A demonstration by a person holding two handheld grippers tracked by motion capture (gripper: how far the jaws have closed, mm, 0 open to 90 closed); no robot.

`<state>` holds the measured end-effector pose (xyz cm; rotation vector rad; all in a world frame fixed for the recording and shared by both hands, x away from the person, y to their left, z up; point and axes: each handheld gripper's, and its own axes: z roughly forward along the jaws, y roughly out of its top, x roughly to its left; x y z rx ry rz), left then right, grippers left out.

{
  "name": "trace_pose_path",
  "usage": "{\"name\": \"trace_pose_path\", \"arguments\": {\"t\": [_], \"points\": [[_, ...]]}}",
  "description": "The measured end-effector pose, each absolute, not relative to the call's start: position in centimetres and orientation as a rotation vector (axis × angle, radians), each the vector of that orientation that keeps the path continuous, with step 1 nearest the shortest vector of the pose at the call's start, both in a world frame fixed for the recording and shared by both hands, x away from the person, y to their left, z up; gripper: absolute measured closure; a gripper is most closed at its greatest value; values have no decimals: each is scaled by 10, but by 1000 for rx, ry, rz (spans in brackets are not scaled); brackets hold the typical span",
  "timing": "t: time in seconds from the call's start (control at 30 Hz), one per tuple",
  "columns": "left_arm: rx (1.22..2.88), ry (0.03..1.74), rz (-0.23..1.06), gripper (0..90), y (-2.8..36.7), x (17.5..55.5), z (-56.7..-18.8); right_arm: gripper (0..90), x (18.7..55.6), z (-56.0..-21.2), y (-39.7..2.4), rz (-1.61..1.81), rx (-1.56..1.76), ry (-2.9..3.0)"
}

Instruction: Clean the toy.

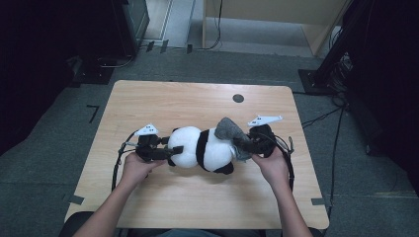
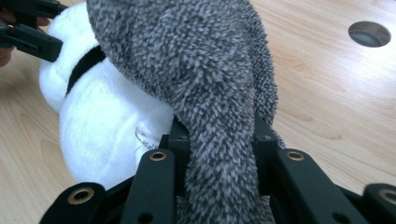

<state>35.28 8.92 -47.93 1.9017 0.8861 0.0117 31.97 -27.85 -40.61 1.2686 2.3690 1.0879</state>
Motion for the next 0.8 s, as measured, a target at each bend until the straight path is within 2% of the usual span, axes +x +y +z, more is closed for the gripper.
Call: {"name": "trace_pose_path", "arguments": {"t": [0.2, 0.8], "points": [[1896, 884, 18, 294, 88, 352, -479, 700, 314, -423, -287, 1135, 1163, 2365], [1894, 893, 3, 296, 89, 353, -479, 702, 323, -476, -286, 1023, 1394, 2530]]}}
